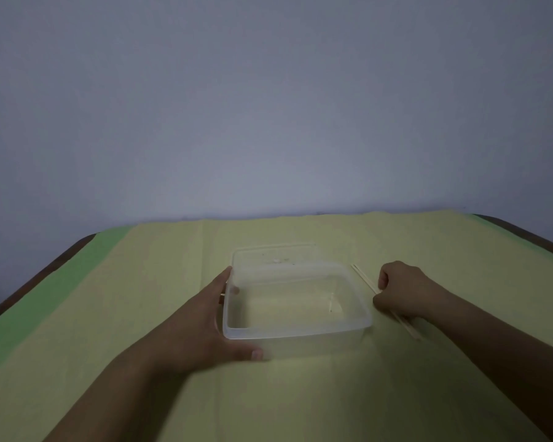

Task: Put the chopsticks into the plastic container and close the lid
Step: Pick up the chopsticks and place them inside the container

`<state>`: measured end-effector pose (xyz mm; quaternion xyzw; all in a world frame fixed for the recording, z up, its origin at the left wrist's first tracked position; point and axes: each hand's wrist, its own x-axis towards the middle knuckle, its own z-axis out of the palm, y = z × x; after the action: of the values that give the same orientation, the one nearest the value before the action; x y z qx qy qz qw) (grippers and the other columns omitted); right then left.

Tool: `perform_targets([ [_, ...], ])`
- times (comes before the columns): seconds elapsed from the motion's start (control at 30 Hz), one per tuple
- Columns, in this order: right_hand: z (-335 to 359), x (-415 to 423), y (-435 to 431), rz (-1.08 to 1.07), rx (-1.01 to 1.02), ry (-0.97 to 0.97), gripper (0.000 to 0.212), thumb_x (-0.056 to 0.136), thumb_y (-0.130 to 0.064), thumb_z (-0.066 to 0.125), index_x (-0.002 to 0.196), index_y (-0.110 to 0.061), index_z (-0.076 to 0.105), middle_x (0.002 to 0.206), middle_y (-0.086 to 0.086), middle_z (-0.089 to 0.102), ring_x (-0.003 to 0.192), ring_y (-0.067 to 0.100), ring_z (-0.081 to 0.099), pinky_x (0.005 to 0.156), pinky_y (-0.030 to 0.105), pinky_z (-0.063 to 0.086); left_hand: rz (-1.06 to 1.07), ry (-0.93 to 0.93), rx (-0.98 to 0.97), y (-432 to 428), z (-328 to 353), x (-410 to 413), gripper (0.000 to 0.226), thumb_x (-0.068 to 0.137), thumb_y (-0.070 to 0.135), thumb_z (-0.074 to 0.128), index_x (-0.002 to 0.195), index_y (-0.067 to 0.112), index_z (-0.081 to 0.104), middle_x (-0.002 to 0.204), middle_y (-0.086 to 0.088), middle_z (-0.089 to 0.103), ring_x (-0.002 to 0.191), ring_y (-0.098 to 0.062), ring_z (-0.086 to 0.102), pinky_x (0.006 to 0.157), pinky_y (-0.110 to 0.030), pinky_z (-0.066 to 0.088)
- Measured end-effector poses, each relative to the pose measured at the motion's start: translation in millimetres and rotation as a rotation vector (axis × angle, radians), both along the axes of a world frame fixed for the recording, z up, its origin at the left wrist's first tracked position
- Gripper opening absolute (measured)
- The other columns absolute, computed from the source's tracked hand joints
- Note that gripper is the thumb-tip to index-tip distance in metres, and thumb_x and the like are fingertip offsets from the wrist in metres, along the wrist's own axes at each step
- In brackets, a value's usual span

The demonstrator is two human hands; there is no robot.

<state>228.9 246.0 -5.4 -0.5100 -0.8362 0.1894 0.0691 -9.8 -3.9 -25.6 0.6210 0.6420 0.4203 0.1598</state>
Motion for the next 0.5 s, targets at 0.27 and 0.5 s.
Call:
perform_targets([
  [0.27, -5.0, -0.3, 1.2, -0.052, -0.034, 0.005, 0.017, 0.071, -0.01, 0.064, 0.086, -0.004, 0.06, 0.089, 0.01, 0.064, 0.073, 0.023, 0.055, 0.061, 0.028, 0.04, 0.023, 0.002, -0.005, -0.4, 0.4, 1.3, 0.104, 0.051, 0.068, 0.094, 0.125, 0.09, 0.025, 0.129, 0.058, 0.047, 0.115, 0.029, 0.05, 0.078, 0.01, 0.039],
  [0.5, 1.7, 1.6, 1.6, -0.09, -0.046, 0.005, 0.014, 0.066, -0.014, 0.067, 0.073, -0.006, 0.058, 0.073, 0.01, 0.062, 0.062, 0.024, 0.056, 0.056, 0.027, 0.043, 0.055, 0.033, -0.046, -0.5, -3.5, -4.7, 0.109, 0.048, 0.07, 0.095, 0.125, 0.09, 0.02, 0.129, 0.059, 0.043, 0.115, 0.029, 0.049, 0.077, 0.008, 0.042],
])
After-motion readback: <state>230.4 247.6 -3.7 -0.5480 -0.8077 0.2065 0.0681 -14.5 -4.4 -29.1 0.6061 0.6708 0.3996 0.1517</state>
